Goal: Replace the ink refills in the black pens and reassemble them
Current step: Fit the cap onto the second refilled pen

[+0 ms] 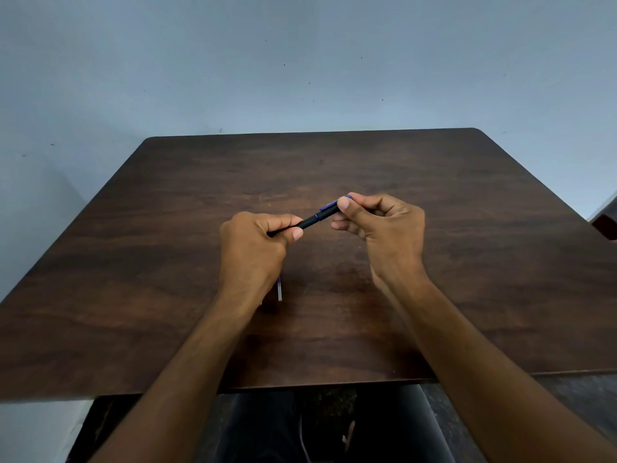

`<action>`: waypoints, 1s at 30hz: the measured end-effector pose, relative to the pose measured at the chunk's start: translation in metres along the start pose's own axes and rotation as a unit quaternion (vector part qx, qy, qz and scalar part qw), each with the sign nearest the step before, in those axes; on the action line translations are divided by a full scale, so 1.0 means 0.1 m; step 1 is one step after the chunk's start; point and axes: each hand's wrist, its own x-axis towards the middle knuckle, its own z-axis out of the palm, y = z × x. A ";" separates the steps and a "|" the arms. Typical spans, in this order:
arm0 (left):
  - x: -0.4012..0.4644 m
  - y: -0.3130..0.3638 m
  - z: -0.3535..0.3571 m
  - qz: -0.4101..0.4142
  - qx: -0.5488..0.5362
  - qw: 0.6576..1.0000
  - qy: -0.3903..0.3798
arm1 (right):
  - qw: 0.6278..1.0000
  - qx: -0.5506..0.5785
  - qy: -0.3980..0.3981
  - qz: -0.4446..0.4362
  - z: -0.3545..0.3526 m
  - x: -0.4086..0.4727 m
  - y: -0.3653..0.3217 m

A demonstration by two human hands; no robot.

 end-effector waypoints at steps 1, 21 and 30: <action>0.00 0.01 -0.01 -0.001 0.001 1.000 -0.001 | 1.000 0.001 -0.001 0.000 0.00 -0.01 0.01; -0.23 0.18 0.21 0.042 -0.033 0.998 -0.018 | 0.994 -0.098 0.000 0.056 0.14 -0.15 -0.05; -0.16 0.14 0.18 0.008 -0.048 0.995 -0.085 | 0.974 -0.213 -0.038 0.075 -0.20 0.06 -0.34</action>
